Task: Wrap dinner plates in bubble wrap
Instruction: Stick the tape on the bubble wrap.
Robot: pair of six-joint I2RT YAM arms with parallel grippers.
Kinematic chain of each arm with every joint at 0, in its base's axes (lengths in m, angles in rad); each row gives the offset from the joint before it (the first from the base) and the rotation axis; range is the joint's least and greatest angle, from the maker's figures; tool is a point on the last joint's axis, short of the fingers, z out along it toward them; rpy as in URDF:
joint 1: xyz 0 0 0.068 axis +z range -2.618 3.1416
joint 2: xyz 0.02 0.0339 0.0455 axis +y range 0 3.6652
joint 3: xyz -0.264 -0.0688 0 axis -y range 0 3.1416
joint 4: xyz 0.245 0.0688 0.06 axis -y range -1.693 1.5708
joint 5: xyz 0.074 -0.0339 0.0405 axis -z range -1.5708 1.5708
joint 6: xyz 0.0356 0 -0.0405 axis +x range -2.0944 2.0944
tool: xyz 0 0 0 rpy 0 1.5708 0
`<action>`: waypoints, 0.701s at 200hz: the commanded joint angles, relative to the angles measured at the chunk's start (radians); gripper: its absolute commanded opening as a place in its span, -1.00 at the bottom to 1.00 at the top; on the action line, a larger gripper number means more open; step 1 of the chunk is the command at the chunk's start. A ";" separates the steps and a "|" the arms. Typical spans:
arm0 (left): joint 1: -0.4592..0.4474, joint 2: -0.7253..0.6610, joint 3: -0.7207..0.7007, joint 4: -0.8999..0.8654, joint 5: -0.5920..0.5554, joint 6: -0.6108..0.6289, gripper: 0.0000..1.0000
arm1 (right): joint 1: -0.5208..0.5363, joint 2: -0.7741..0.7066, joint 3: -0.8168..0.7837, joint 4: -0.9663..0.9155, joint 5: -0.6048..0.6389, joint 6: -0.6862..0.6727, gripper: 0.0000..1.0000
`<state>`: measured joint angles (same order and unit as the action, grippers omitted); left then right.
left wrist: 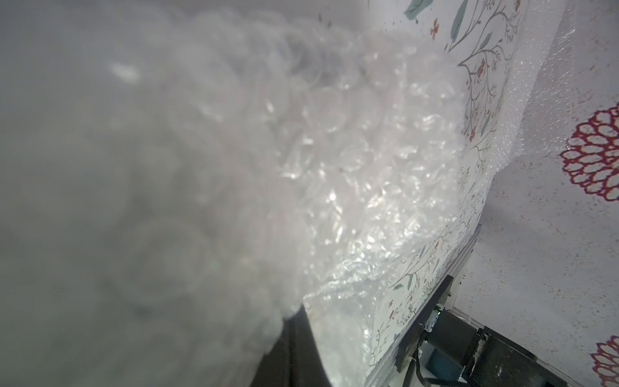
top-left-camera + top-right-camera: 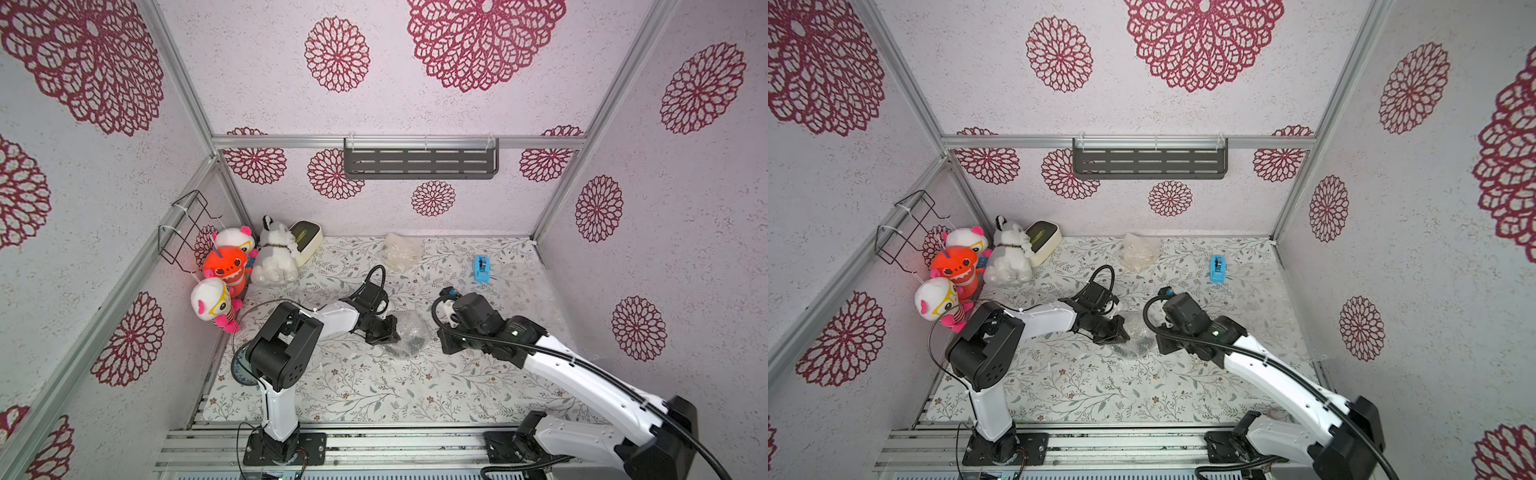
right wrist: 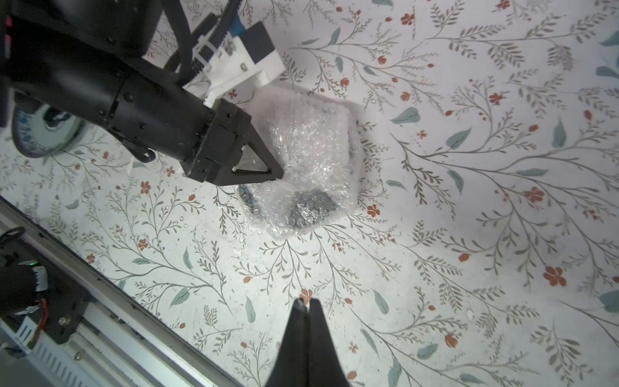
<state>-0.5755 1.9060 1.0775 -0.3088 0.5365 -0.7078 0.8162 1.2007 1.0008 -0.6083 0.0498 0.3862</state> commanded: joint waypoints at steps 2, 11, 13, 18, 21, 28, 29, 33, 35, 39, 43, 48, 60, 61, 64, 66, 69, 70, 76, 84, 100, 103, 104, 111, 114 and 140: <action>-0.012 0.015 -0.036 -0.004 -0.001 0.005 -1.00 | 0.024 0.094 0.037 0.104 0.084 -0.006 -1.00; -0.013 0.013 -0.040 0.004 0.004 0.006 -1.00 | 0.025 0.143 0.047 0.140 0.086 -0.015 -1.00; -0.013 0.013 -0.042 0.006 0.006 0.007 -1.00 | 0.024 0.153 0.048 0.147 0.087 -0.015 -1.00; -0.013 0.013 -0.044 0.012 0.012 0.006 -1.00 | 0.024 0.176 0.052 0.164 0.088 -0.021 -1.00; -0.013 0.013 -0.045 0.015 0.014 0.006 -1.00 | 0.024 0.190 0.054 0.174 0.090 -0.023 -1.00; -0.012 0.013 -0.047 0.022 0.021 0.006 -1.00 | 0.024 0.227 0.061 0.193 0.097 -0.030 -1.00; -0.013 0.013 -0.047 0.024 0.021 0.006 -1.00 | 0.024 0.233 0.062 0.195 0.097 -0.030 -1.00; -0.013 0.014 -0.049 0.026 0.026 0.008 -1.00 | 0.023 0.254 0.068 0.204 0.099 -0.033 -1.00; -0.013 0.014 -0.048 0.028 0.029 0.008 -1.00 | 0.022 0.266 0.073 0.208 0.099 -0.036 -1.00; -0.012 0.016 -0.048 0.031 0.032 0.008 -1.00 | 0.021 0.287 0.079 0.213 0.099 -0.041 -1.00; -0.013 0.017 -0.049 0.035 0.038 0.008 -1.00 | 0.021 0.308 0.087 0.220 0.099 -0.046 -1.00; -0.013 0.020 -0.049 0.038 0.042 0.008 -1.00 | 0.020 0.335 0.101 0.226 0.101 -0.050 -1.00; -0.012 0.023 -0.050 0.045 0.051 0.008 -1.00 | 0.016 0.396 0.128 0.247 0.102 -0.057 -1.00; -0.013 0.023 -0.050 0.046 0.051 0.008 -1.00 | 0.016 0.400 0.129 0.250 0.104 -0.058 -1.00; -0.013 0.023 -0.051 0.048 0.052 0.006 -1.00 | 0.015 0.410 0.135 0.255 0.110 -0.058 -1.00; -0.012 0.022 -0.051 0.049 0.052 0.005 -1.00 | 0.014 0.421 0.140 0.258 0.113 -0.057 -1.00; -0.012 0.022 -0.052 0.049 0.052 0.005 -1.00 | 0.012 0.433 0.144 0.262 0.117 -0.058 -1.00; -0.012 0.022 -0.053 0.050 0.053 0.005 -1.00 | 0.011 0.438 0.145 0.264 0.117 -0.058 -1.00; -0.013 0.021 -0.055 0.052 0.053 0.004 -1.00 | 0.007 0.457 0.155 0.277 0.117 -0.057 -1.00; -0.012 0.018 -0.059 0.056 0.053 0.002 -1.00 | -0.001 0.486 0.165 0.291 0.118 -0.054 -1.00; -0.012 0.015 -0.063 0.060 0.054 0.003 -1.00 | -0.014 0.533 0.175 0.318 0.108 -0.045 -1.00; -0.012 0.015 -0.064 0.062 0.054 0.002 -1.00 | -0.015 0.541 0.178 0.321 0.108 -0.046 -1.00; -0.012 0.015 -0.064 0.062 0.055 0.002 -1.00 | -0.015 0.542 0.178 0.322 0.108 -0.046 -1.00; -0.012 0.015 -0.067 0.065 0.057 0.002 -1.00 | -0.018 0.556 0.182 0.331 0.107 -0.044 -1.00; -0.012 0.015 -0.067 0.065 0.059 0.002 -1.00 | -0.021 0.564 0.184 0.335 0.107 -0.046 -1.00; -0.011 0.015 -0.074 0.070 0.062 0.002 -1.00 | -0.028 0.604 0.171 0.380 0.101 -0.020 -1.00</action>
<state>-0.5755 1.9060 1.0328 -0.2157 0.6003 -0.7082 0.7971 1.7916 1.1580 -0.2893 0.1356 0.3508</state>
